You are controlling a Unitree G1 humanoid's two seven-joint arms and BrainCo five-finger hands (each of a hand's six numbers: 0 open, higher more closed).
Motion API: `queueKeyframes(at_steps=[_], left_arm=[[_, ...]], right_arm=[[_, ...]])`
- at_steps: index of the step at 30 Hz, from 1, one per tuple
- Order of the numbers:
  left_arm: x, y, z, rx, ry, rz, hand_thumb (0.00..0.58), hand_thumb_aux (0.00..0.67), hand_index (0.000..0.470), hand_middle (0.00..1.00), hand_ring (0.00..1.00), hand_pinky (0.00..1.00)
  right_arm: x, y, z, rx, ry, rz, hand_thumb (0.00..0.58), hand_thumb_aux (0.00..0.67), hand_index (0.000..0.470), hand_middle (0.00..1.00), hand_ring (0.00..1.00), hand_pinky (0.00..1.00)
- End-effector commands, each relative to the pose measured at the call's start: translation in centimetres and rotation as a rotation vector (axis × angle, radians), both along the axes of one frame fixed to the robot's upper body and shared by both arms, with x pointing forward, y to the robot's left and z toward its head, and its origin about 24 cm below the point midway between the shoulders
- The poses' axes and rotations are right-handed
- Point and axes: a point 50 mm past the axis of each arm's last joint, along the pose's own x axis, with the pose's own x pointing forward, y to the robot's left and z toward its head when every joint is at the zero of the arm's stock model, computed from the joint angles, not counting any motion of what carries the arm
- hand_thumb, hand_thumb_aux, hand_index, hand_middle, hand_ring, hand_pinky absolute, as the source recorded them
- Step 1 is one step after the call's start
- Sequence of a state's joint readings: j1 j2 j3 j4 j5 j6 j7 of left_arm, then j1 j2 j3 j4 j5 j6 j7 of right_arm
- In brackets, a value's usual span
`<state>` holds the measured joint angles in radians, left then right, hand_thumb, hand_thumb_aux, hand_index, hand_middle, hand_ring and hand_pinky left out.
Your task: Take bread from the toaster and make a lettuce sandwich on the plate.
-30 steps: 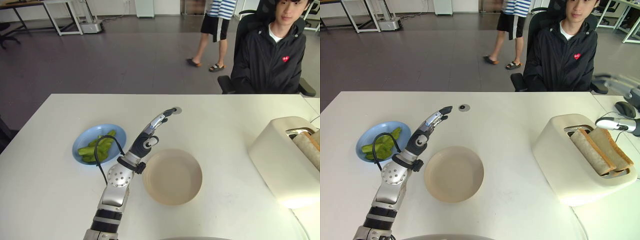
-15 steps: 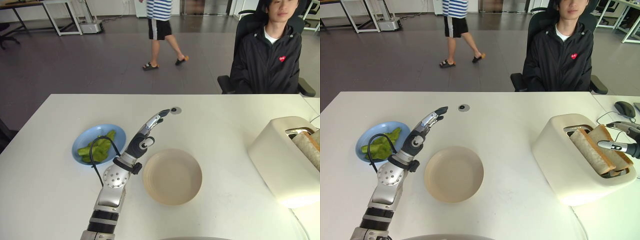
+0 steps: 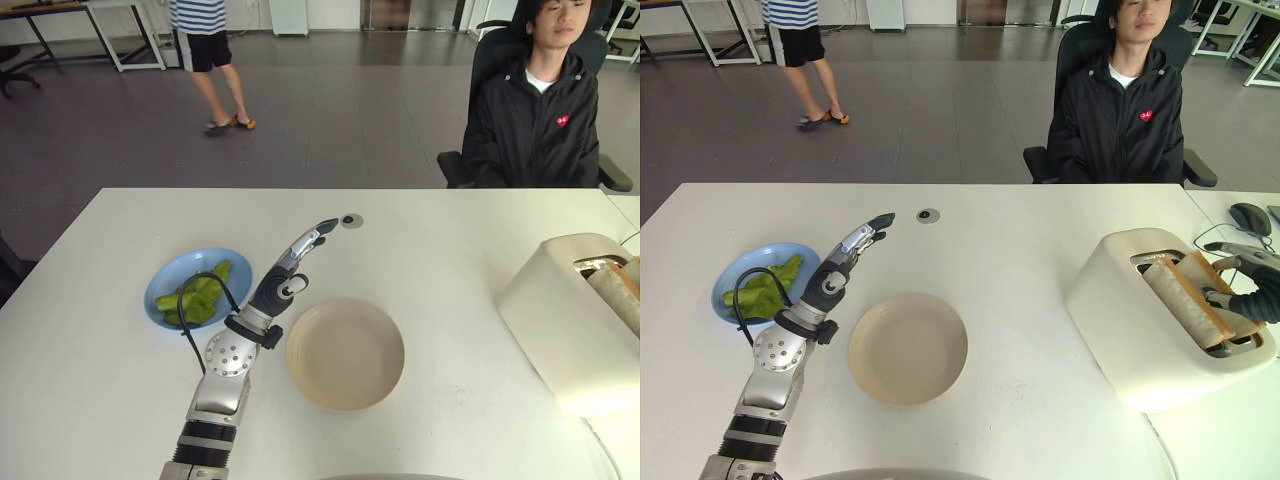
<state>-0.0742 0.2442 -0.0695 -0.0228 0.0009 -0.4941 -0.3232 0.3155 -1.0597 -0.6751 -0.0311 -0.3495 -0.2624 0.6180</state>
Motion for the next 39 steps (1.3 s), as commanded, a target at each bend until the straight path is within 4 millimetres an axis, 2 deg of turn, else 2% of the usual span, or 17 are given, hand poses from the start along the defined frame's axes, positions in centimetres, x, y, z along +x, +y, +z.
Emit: queueKeyframes(at_steps=[1,5,10,12,16,19,22,24,27,30,34,39], left_arm=[[-0.2,0.2,-0.1,0.012,0.006,0.008,0.0,0.0,0.0,0.0,0.0,0.0],[-0.1,0.2,0.0,0.017,0.002,0.007,0.0,0.0,0.0,0.0,0.0,0.0],[-0.2,0.5,0.5,0.03,-0.023,0.015,0.0,0.0,0.0,0.0,0.0,0.0],[-0.3,0.8,0.8,0.039,-0.036,0.022,0.0,0.0,0.0,0.0,0.0,0.0],[-0.5,1.9,1.3,0.1,-0.07,0.05,0.0,0.0,0.0,0.0,0.0,0.0],[-1.5,4.3,2.4,0.156,-0.109,0.101,0.0,0.0,0.0,0.0,0.0,0.0],[-2.7,6.9,3.1,0.281,-0.137,0.164,0.0,0.0,0.0,0.0,0.0,0.0],[-3.6,8.2,3.0,0.395,-0.134,0.177,0.0,0.0,0.0,0.0,0.0,0.0],[-4.6,11.0,3.2,0.532,-0.121,0.274,0.0,0.0,0.0,0.0,0.0,0.0],[-4.7,13.8,3.9,0.592,-0.122,0.41,0.0,0.0,0.0,0.0,0.0,0.0],[-4.2,15.1,3.1,0.549,-0.113,0.464,0.0,0.0,0.0,0.0,0.0,0.0],[-3.4,16.2,1.2,0.718,-0.059,0.528,0.0,0.0,0.0,0.0,0.0,0.0]], right_arm=[[0.2,0.2,0.1,0.009,-0.011,0.013,0.58,0.67,0.47,0.0,0.0,0.0],[0.3,0.2,2.2,0.005,-0.136,-0.001,0.58,0.67,0.47,0.0,0.0,0.0],[-0.1,0.6,8.4,0.02,-0.449,-0.015,0.58,0.67,0.47,0.0,0.0,0.0],[-0.1,1.5,10.1,0.034,-0.54,0.024,0.58,0.67,0.47,0.0,0.0,0.0],[0.6,3.7,10.3,0.111,-0.558,0.163,0.58,0.67,0.47,0.0,0.0,0.0],[1.8,8.0,10.0,0.278,-0.533,0.417,0.58,0.67,0.47,0.0,0.0,0.0],[3.3,13.8,8.8,0.546,-0.397,0.734,0.58,0.67,0.47,0.0,0.0,0.0],[4.5,17.1,7.3,0.668,-0.245,0.859,0.58,0.67,0.47,0.0,0.0,0.0],[6.4,21.7,3.9,0.769,-0.009,0.94,0.58,0.67,0.47,0.0,0.0,0.0],[7.9,25.5,-0.7,0.822,0.215,0.943,0.58,0.67,0.47,0.0,0.0,0.0],[8.5,28.5,-5.6,0.85,0.427,0.908,0.58,0.67,0.47,0.0,0.0,0.0],[8.7,29.6,-8.1,0.791,0.475,0.886,0.58,0.67,0.47,0.0,0.0,0.0]])
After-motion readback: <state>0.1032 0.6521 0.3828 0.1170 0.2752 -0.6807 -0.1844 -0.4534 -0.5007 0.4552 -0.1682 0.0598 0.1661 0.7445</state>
